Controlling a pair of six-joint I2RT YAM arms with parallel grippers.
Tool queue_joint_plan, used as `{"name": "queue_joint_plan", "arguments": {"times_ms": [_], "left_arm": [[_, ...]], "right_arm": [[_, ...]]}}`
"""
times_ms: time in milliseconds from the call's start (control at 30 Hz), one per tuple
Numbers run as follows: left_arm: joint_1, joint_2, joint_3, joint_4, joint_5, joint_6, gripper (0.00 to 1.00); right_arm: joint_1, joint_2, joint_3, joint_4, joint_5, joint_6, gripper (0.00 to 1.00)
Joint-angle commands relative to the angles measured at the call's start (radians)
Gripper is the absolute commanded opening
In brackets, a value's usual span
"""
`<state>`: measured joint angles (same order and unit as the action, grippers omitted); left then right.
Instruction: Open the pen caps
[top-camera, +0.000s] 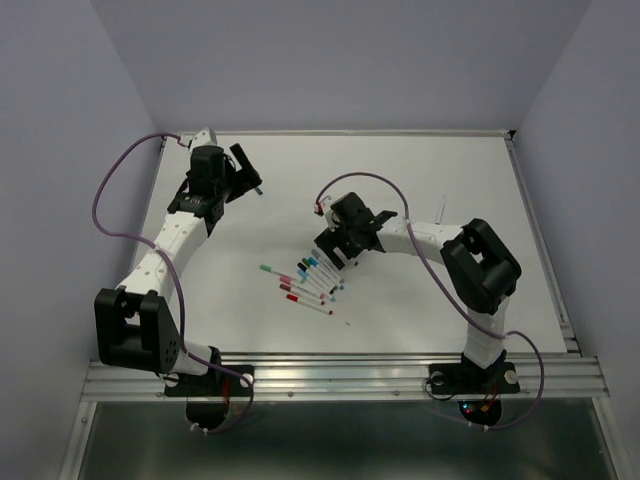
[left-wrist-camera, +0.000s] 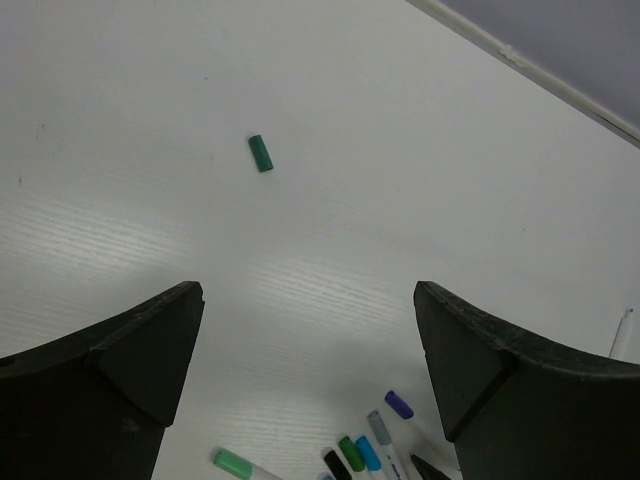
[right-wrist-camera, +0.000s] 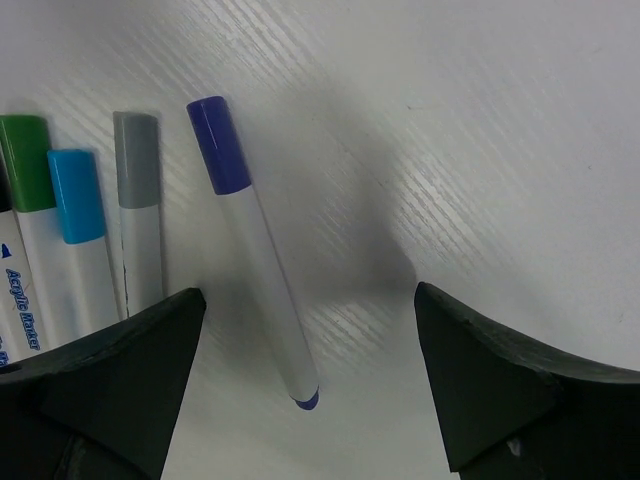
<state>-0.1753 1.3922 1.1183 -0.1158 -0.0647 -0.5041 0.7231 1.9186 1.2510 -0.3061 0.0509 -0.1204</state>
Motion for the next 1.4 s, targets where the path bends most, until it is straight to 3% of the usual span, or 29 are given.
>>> {"name": "queue_joint_plan", "arguments": {"times_ms": [0,100,133,433,600,767,1000,1133,1267,1367], "left_arm": [[-0.003,-0.005,-0.005,0.033,-0.007,0.022,0.99],[-0.003,-0.004,-0.005,0.031,-0.004,0.021,0.99],[-0.003,-0.005,-0.003,0.033,-0.004,0.021,0.99],[-0.003,-0.009,-0.011,0.041,0.035,0.012,0.99],[-0.004,-0.004,-0.046,0.106,0.184,-0.022,0.99],[-0.036,0.025,-0.095,0.237,0.389,-0.074,0.99],[-0.134,0.086,-0.057,0.307,0.447,-0.103,0.94],[-0.159,0.111,-0.026,0.315,0.436,-0.109,0.93],[-0.165,0.129,-0.008,0.320,0.453,-0.102,0.85],[-0.167,0.130,-0.006,0.321,0.448,-0.103,0.70]], "right_arm": [[0.012,0.013,0.011,-0.021,0.023,-0.010,0.87],[0.012,0.013,0.018,-0.025,0.003,-0.002,0.61],[0.012,0.013,0.015,-0.025,0.001,0.002,0.46],[0.012,-0.015,0.007,-0.022,-0.005,0.014,0.02],[0.012,-0.053,0.047,0.060,0.087,0.031,0.01],[0.012,-0.136,0.044,0.174,0.006,0.068,0.01],[0.012,-0.224,0.045,0.258,-0.187,0.174,0.01],[0.012,-0.245,0.042,0.292,-0.161,0.220,0.01],[0.012,-0.254,0.034,0.351,-0.190,0.237,0.01],[0.012,-0.247,0.042,0.354,-0.204,0.240,0.01]]}}
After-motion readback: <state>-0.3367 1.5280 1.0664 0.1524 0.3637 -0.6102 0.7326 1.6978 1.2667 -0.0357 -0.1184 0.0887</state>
